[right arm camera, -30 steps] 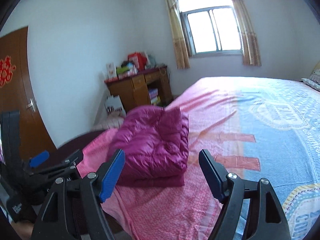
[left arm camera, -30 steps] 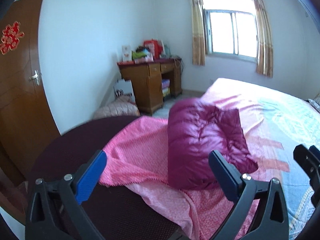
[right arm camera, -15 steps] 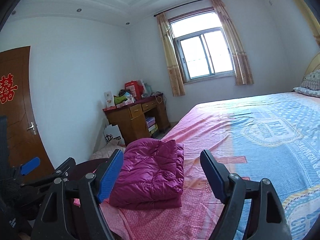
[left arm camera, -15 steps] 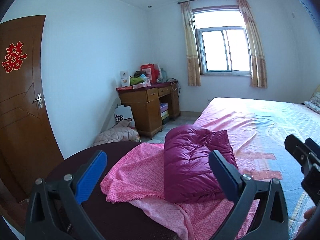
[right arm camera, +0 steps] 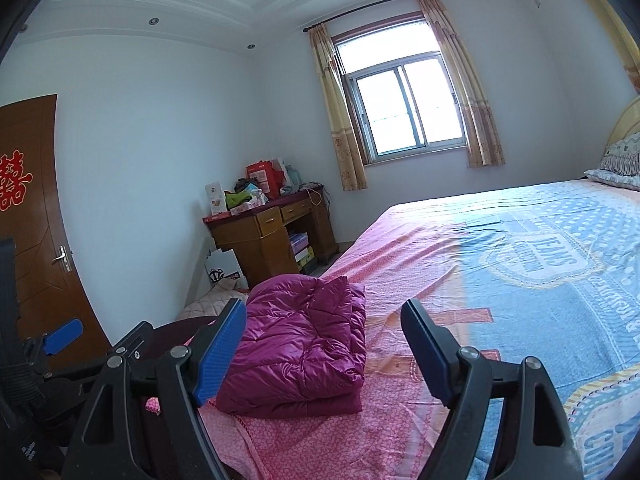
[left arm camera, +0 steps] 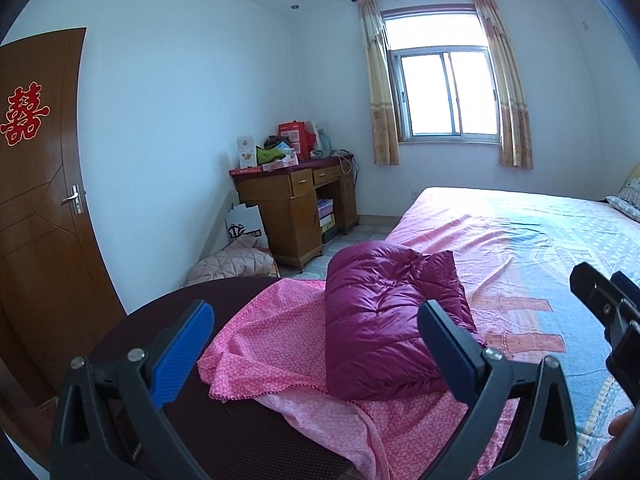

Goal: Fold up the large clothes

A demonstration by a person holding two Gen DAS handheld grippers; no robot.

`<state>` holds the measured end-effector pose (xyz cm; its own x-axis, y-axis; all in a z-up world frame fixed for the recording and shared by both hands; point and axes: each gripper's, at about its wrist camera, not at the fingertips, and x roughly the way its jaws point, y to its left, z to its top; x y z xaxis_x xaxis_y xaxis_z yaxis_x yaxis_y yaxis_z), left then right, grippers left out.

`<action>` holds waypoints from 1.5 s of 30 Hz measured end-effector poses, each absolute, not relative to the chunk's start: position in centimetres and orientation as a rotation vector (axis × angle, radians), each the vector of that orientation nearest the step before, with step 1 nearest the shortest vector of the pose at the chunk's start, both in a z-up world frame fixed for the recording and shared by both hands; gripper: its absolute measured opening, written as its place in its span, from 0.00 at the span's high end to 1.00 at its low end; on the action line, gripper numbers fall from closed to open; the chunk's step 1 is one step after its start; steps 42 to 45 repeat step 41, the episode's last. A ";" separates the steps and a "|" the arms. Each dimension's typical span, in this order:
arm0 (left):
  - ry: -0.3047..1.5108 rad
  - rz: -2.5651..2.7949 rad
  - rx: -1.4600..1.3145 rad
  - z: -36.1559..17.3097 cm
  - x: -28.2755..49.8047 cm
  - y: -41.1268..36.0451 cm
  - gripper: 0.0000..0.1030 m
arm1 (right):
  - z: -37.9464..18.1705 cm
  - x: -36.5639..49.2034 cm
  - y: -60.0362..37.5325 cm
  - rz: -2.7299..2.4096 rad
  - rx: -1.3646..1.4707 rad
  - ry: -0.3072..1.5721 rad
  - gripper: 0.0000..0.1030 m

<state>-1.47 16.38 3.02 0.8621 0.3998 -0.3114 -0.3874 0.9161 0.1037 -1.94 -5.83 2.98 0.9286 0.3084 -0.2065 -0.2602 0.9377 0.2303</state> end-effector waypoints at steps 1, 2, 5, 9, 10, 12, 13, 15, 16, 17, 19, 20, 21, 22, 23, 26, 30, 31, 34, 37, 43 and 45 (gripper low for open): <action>0.335 0.412 0.037 3.1 -1.5 16.4 0.00 | 3.0 -1.9 -6.0 0.293 0.203 0.244 0.22; 0.335 0.411 0.036 3.1 -1.5 16.3 0.00 | 3.0 -2.1 -6.1 0.292 0.204 0.245 0.22; 0.337 0.414 0.039 3.1 -1.4 16.4 0.00 | 3.2 -1.9 -6.5 0.293 0.205 0.246 0.22; 0.345 0.411 0.034 3.1 -1.4 16.5 0.00 | 3.4 -2.1 -6.8 0.292 0.205 0.242 0.22; 0.346 0.411 0.032 3.1 -1.4 16.5 0.00 | 3.4 -2.0 -6.8 0.292 0.204 0.243 0.22; 0.345 0.413 0.032 3.1 -1.4 16.5 0.00 | 3.4 -2.2 -6.8 0.290 0.205 0.246 0.22; 0.344 0.412 0.032 3.1 -1.4 16.6 0.00 | 3.5 -2.0 -6.9 0.292 0.206 0.248 0.22; 0.342 0.414 0.031 3.1 -1.4 16.6 0.00 | 3.5 -1.9 -6.8 0.292 0.208 0.251 0.22; 0.343 0.415 0.030 3.1 -1.4 16.7 0.00 | 3.5 -1.8 -6.9 0.292 0.209 0.253 0.22; 0.344 0.416 0.029 3.1 -1.4 16.7 0.00 | 3.6 -1.8 -7.0 0.291 0.209 0.254 0.22; 0.345 0.416 0.030 3.0 -1.3 16.7 0.00 | 3.7 -1.8 -7.0 0.292 0.210 0.256 0.22; 0.345 0.417 0.031 3.1 -1.2 16.6 0.00 | 3.7 -1.8 -7.0 0.292 0.209 0.255 0.22; 0.345 0.418 0.034 3.1 -1.2 16.6 0.00 | 3.7 -1.9 -7.1 0.292 0.208 0.254 0.22; 0.345 0.421 0.036 3.1 -1.2 16.6 0.00 | 3.7 -1.8 -7.1 0.292 0.208 0.254 0.22; 0.344 0.423 0.037 3.1 -1.2 16.6 0.00 | 3.7 -1.9 -7.1 0.291 0.207 0.253 0.22; 0.344 0.428 0.031 3.2 -1.1 16.9 0.00 | 3.8 -1.8 -7.2 0.289 0.207 0.254 0.22; 0.360 0.435 0.018 3.1 -0.8 17.2 0.00 | 3.8 -1.6 -7.2 0.288 0.206 0.263 0.22; 0.367 0.445 0.015 3.0 -0.6 17.4 0.00 | 3.8 -1.6 -7.2 0.287 0.203 0.266 0.22; 0.400 0.436 -0.023 2.7 -0.2 18.1 0.00 | 3.7 -1.5 -7.1 0.286 0.200 0.271 0.22; 0.408 0.422 -0.034 2.5 -0.1 18.5 0.00 | 3.6 -1.5 -7.1 0.283 0.201 0.274 0.22; 0.419 0.435 -0.002 2.2 0.1 18.4 0.00 | 3.7 -1.4 -7.3 0.285 0.208 0.278 0.22; 0.419 0.435 -0.002 2.2 0.1 18.4 0.00 | 3.7 -1.4 -7.3 0.285 0.208 0.278 0.22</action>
